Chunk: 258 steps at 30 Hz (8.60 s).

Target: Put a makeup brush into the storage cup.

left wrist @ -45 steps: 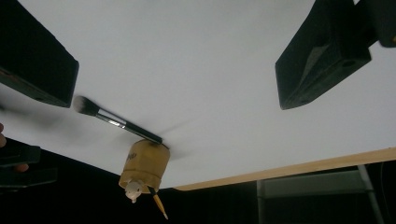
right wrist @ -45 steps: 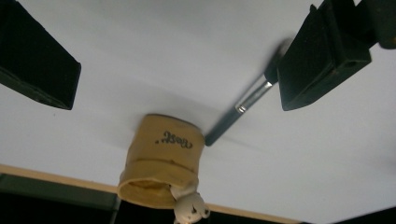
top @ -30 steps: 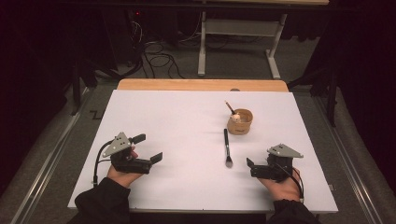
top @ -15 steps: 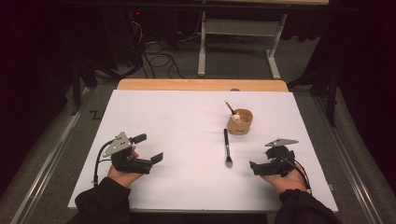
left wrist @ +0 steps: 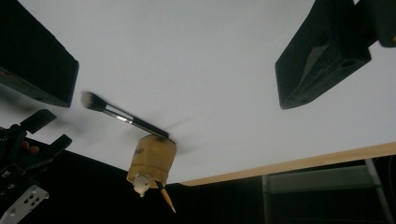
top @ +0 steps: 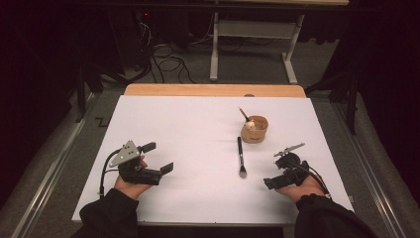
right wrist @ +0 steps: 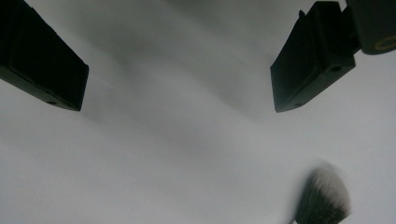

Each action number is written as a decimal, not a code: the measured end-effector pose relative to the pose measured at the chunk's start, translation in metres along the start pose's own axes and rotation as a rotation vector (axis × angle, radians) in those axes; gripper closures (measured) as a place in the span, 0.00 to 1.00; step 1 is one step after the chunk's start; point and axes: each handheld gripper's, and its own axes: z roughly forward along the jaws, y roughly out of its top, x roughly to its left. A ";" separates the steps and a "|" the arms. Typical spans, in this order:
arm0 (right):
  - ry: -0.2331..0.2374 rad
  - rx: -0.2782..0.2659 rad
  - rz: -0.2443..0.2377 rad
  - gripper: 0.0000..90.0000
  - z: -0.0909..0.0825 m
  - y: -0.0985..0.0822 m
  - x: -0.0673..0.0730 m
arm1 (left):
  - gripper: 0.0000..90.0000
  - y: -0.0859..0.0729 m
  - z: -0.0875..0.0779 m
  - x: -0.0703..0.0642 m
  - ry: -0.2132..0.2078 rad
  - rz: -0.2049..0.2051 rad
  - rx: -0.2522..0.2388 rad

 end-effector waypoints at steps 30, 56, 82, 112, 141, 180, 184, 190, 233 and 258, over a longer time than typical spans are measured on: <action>0.039 0.177 -0.058 0.31 -0.004 0.051 0.034 | 0.00 0.000 0.000 -0.001 -0.009 0.004 0.000; 0.042 0.173 -0.042 0.57 0.029 0.108 0.057 | 0.00 0.002 -0.002 0.000 -0.010 0.011 -0.016; 0.021 0.220 -0.019 0.71 0.049 0.118 0.057 | 0.00 0.002 -0.001 -0.001 -0.016 0.013 -0.019; -0.003 0.218 -0.090 0.89 0.050 0.117 0.059 | 0.00 0.003 -0.002 0.000 -0.011 0.013 -0.027; 0.007 0.114 -0.188 0.89 -0.021 0.082 0.050 | 0.00 0.011 0.001 -0.008 0.021 0.043 -0.023; 0.091 0.131 -0.306 0.88 -0.042 0.070 0.071 | 0.02 0.011 0.039 -0.034 0.090 0.285 0.009; 0.099 0.129 -0.328 0.88 -0.047 0.073 0.077 | 0.03 0.009 0.040 -0.039 0.108 0.355 0.023; 0.124 0.121 -0.366 0.88 -0.052 0.079 0.089 | 0.05 0.006 0.042 -0.045 0.114 0.439 0.039; 0.184 0.241 -0.547 0.88 -0.048 0.101 0.142 | 0.35 -0.010 0.053 -0.073 0.133 0.753 0.101; 0.187 0.303 -0.571 0.88 -0.044 0.111 0.150 | 0.53 -0.015 0.054 -0.082 0.126 0.878 0.125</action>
